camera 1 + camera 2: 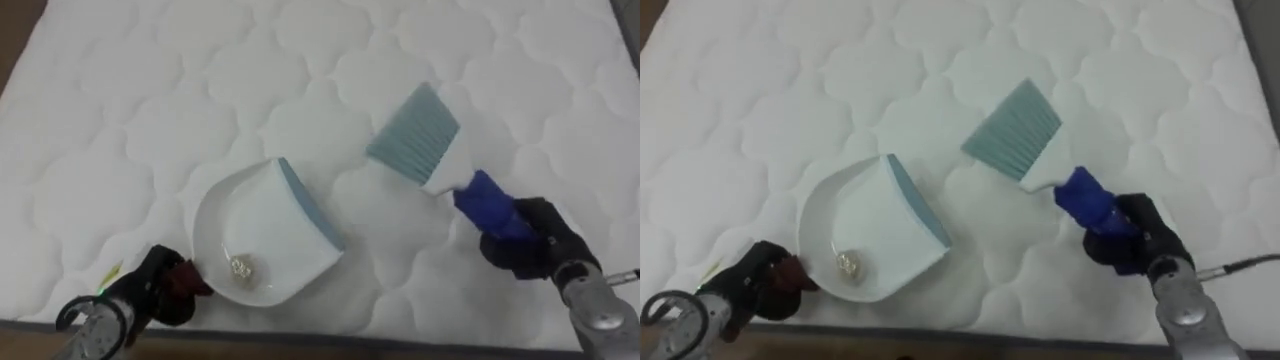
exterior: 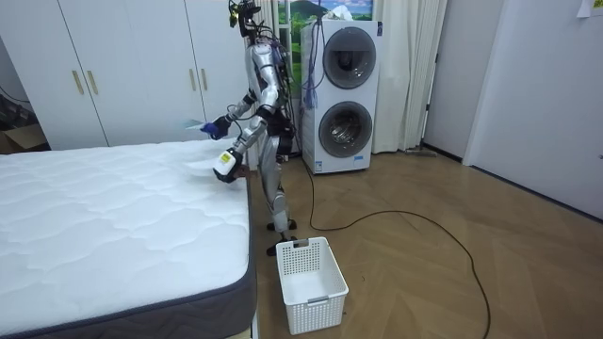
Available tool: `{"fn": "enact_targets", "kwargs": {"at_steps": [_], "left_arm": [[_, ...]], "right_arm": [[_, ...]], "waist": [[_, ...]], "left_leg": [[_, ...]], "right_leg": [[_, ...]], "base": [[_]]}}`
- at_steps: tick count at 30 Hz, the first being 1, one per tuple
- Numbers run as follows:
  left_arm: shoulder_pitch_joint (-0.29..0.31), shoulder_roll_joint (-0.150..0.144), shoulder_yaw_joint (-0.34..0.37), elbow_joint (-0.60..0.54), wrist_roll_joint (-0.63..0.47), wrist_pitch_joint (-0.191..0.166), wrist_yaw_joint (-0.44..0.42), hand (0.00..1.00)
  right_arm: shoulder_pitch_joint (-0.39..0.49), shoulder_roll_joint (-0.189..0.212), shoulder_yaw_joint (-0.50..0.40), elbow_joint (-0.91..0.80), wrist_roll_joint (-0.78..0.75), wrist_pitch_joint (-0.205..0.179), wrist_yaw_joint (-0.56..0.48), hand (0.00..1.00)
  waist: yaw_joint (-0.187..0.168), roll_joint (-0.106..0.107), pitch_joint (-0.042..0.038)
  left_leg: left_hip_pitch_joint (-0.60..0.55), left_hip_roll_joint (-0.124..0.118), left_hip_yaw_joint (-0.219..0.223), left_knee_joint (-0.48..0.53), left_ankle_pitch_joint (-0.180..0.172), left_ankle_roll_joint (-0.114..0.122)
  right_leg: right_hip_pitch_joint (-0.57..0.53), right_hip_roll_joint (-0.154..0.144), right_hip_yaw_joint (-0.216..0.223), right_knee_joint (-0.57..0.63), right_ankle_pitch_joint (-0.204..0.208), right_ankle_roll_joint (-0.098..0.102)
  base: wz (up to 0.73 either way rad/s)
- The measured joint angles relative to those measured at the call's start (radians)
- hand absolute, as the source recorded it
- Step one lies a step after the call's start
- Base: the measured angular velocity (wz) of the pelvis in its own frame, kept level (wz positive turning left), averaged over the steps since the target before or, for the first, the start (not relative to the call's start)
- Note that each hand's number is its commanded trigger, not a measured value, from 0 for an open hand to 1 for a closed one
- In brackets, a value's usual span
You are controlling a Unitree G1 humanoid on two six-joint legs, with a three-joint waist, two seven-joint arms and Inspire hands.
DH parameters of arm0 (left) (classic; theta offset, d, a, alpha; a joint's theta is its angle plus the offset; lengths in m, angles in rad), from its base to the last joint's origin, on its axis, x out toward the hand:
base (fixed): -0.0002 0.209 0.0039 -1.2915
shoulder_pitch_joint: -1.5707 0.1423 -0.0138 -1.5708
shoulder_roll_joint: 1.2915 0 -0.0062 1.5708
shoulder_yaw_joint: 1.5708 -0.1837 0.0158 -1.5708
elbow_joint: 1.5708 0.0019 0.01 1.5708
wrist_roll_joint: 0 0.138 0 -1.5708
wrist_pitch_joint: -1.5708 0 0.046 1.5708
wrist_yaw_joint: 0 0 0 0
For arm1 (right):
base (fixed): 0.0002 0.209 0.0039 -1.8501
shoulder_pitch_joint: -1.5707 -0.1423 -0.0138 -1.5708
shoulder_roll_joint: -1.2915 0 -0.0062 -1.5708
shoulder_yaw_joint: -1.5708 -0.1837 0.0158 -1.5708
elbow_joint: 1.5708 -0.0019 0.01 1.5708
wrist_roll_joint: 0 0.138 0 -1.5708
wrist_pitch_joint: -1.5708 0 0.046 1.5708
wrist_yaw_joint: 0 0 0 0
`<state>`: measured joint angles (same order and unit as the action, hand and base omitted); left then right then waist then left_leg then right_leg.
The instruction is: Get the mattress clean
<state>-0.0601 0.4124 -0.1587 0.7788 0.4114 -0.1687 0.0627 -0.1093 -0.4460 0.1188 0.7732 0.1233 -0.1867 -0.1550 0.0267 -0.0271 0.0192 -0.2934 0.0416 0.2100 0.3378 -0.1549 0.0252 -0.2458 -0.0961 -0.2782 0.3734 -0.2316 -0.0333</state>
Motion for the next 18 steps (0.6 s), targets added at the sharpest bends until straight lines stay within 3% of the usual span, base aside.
{"fn": "enact_targets", "kwargs": {"at_steps": [1, 4, 9, 18], "left_arm": [[0.007, 0.0, 0.002, -0.013, 0.008, 0.0, 0.003, 1.0], [0.064, -0.007, 0.022, -0.079, 0.034, -0.004, 0.02, 1.0], [0.176, -0.05, 0.09, -0.126, 0.031, 0.002, 0.042, 1.0], [0.219, -0.086, 0.156, -0.168, 0.028, 0.011, 0.045, 1.0]], "right_arm": [[0.003, 0.002, -0.012, -0.001, 0.006, 0.0, -0.009, 0.36], [0.027, 0.012, -0.053, -0.022, 0.059, -0.001, -0.059, 0.0], [0.064, 0.02, -0.099, -0.066, 0.124, -0.001, -0.106, 0.0], [0.094, 0.059, -0.153, -0.128, 0.155, -0.006, -0.155, 0.0]], "waist": [[0.0, 0.0, -0.0023], [0.003, 0.002, -0.0214], [-0.004, 0.003, -0.0325], [-0.004, 0.001, -0.0284]], "left_leg": [[0.009, -0.001, 0.0, -0.004, 0.0, 0.0], [0.065, -0.004, 0.001, -0.038, 0.0, 0.0], [0.179, -0.018, -0.011, -0.106, 0.002, -0.003], [0.263, -0.031, -0.02, -0.151, 0.002, -0.003]], "right_leg": [[0.009, 0.0, 0.001, -0.004, 0.0, 0.001], [0.069, 0.008, 0.002, -0.049, 0.01, 0.01], [0.19, 0.02, 0.002, -0.14, 0.027, 0.026], [0.281, 0.028, 0.01, -0.189, 0.04, 0.036]], "base": [[0.0], [-0.01], [0.03], [0.01]]}}
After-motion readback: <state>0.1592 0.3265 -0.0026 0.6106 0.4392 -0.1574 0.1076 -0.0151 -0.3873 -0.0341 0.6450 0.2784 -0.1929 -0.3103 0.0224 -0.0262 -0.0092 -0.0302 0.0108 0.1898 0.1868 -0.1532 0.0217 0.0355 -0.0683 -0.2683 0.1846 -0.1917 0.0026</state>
